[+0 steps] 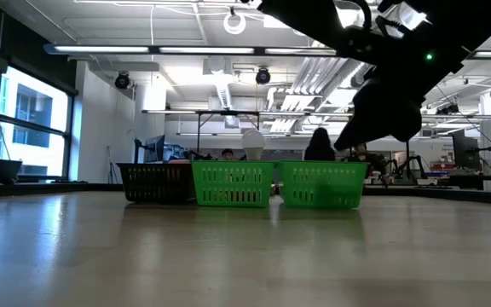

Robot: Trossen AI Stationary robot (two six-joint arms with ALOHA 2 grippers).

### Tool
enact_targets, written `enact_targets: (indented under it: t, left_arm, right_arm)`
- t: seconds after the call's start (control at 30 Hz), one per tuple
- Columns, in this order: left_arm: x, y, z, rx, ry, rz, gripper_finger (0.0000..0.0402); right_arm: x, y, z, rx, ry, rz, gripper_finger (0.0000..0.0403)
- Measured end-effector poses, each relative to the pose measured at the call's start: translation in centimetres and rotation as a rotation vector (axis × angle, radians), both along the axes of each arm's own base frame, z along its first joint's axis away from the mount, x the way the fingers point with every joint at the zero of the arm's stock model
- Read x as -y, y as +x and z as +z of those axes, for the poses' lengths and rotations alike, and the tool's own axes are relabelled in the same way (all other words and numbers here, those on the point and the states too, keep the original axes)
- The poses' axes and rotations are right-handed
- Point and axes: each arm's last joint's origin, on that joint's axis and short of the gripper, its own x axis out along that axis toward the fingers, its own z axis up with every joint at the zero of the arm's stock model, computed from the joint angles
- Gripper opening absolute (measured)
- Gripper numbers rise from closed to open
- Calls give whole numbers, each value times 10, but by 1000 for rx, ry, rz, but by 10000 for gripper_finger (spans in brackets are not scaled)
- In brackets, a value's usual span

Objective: Pick and place Stapler, Stapler remover, tape
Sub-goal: Put the black staple remover into the right green bin

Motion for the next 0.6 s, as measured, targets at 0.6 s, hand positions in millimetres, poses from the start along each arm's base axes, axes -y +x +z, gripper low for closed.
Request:
enact_targets:
  t: [0.6]
  left_arm:
    - [-9,-11,-8,-58,134,171,288]
  right_arm:
    - [-14,-50,52,96,173,10,224]
